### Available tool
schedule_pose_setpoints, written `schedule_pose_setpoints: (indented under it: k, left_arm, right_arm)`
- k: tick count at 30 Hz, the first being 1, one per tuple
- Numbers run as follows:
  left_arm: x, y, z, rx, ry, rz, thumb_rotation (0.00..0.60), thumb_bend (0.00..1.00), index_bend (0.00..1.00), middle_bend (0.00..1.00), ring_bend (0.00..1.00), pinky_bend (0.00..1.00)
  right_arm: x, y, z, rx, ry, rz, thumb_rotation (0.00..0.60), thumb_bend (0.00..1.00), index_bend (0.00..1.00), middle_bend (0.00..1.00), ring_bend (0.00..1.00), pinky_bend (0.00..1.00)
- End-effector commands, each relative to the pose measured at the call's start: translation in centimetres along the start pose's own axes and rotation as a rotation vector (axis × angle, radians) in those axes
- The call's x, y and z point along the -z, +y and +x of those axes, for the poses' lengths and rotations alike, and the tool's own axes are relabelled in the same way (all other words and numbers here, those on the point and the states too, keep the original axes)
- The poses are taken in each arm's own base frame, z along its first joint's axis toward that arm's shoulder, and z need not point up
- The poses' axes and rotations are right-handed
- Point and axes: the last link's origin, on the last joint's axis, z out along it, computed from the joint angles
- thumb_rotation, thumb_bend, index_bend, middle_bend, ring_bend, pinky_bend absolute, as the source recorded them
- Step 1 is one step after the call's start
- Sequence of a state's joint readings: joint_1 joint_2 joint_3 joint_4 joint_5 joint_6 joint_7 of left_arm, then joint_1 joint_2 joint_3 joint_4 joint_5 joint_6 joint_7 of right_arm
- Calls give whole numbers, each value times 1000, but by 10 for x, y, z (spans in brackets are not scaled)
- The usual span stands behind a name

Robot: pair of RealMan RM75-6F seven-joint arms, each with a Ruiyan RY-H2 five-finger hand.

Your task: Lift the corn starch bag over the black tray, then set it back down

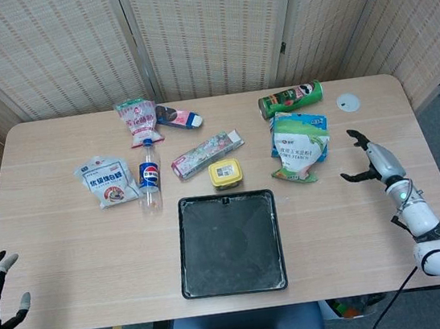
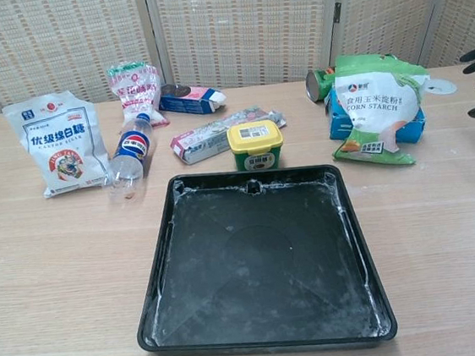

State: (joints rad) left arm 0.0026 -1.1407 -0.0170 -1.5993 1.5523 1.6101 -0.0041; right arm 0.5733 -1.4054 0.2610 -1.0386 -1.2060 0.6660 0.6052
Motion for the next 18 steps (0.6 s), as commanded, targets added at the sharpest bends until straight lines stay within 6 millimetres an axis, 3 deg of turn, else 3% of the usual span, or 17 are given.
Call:
schedule_pose_setpoints:
  k: [1, 13, 18]
  left_arm:
    - [0, 0, 0, -1, -4, 2, 600, 437, 191, 128, 160, 22]
    - [-3, 7, 0, -3, -4, -20, 600, 437, 192, 128, 160, 22]
    - [-1, 5, 2, -7, 0, -11, 600, 438, 193, 128, 160, 22]
  right_arm:
    - [-14, -8, -5, -26, -8, 4, 587, 245, 0, 92, 144, 118]
    - [-51, -34, -27, -70, -46, 37, 596, 242, 4, 131, 180, 99]
    - [-53, -47, -41, -168, -75, 89, 600, 242, 104, 197, 237, 113]
